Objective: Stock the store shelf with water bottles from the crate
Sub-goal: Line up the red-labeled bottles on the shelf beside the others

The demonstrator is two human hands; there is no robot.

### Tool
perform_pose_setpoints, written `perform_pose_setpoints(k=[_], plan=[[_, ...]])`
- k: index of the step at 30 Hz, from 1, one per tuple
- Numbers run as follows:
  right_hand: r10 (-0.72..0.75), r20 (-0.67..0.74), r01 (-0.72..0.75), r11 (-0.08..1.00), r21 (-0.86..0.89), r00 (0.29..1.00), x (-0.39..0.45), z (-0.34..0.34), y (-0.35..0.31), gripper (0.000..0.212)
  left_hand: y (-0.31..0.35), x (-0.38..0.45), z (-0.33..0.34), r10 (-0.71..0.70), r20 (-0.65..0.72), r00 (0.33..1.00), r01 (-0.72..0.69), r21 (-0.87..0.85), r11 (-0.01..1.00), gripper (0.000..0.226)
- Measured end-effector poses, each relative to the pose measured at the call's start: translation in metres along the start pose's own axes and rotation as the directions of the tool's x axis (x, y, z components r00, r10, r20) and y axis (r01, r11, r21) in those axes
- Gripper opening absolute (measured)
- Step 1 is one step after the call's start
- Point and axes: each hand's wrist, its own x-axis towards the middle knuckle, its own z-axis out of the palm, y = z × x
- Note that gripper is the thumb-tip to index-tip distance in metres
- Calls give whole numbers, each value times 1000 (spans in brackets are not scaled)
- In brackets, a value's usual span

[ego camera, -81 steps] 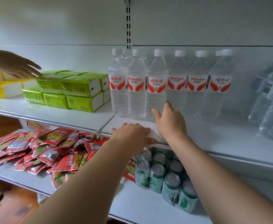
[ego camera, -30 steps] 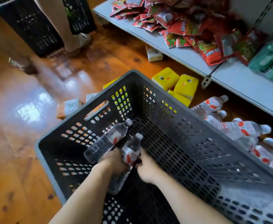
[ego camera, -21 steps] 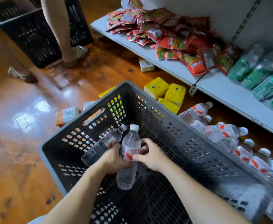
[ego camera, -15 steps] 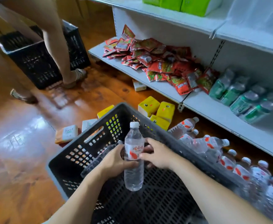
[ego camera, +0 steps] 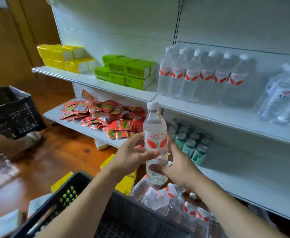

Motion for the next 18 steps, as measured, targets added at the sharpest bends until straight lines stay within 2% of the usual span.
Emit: perform_pose_setpoints(k=[3, 7, 9, 11, 14, 16, 18], plan=[[-60, -198, 59, 998, -9, 978, 3, -38, 4, 107, 30, 37, 32, 94, 89, 992, -95, 9, 995, 56], [-110, -405, 115, 993, -12, 907, 20, -93, 21, 104, 58, 91, 75, 174, 174, 969, -195, 113, 974, 51], [-143, -473, 120, 990, -79, 869, 33, -122, 28, 107, 67, 115, 92, 201, 174, 964, -237, 223, 945, 45], [-163, -532, 96, 984, -151, 831, 50, -148, 36, 108, 71, 137, 104, 185, 127, 974, -221, 395, 892, 45], [-149, -607, 54, 983, -173, 781, 82, -179, 52, 109, 59, 176, 117, 77, 127, 989, -144, 694, 705, 50], [-145, -627, 39, 983, -181, 765, 106, -192, 64, 110, 46, 200, 122, -19, 160, 987, -128, 852, 508, 55], [-142, -641, 33, 983, -180, 755, 129, -199, 76, 111, 33, 220, 127, -113, 157, 981, -109, 933, 343, 58]])
